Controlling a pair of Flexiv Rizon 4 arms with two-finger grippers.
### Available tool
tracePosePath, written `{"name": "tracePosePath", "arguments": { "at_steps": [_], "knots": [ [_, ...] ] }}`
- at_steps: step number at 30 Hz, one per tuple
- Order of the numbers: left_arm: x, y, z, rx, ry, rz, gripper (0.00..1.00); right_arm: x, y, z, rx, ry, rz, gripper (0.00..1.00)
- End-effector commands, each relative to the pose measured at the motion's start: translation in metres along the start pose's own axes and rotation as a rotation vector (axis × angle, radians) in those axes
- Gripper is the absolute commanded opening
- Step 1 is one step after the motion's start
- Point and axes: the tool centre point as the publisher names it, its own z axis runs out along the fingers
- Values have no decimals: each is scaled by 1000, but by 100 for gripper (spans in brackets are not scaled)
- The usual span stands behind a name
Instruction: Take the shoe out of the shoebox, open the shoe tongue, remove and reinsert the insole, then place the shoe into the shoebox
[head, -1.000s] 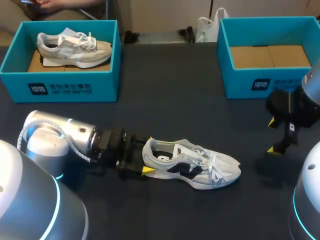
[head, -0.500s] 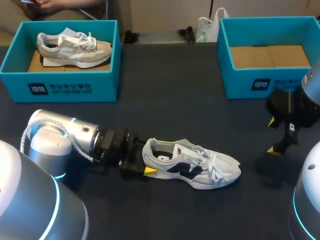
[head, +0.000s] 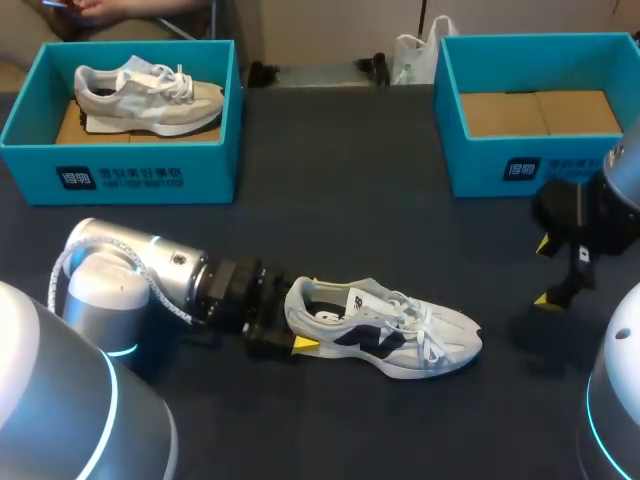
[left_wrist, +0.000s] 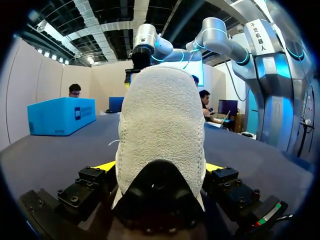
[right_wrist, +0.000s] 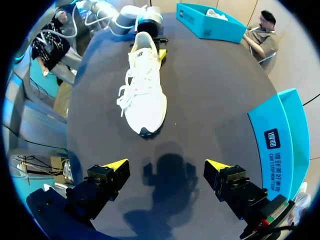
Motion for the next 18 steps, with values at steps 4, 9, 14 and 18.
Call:
{"name": "tracePosePath", "arguments": {
  "at_steps": [4,9,14,18],
  "knots": [
    [0,-1,6,11,-4,2,100,1,0,0,2,-2,0,100],
    [0,-2,9,8,-10,2,100,1,0,0,2,-2,0,100],
    [0,1,12,-2,-16,-2,100,1,0,0,2,-2,0,100],
    [0,3,11,-8,-24,-6,100,1,0,0,2,-2,0,100]
  ]
}}
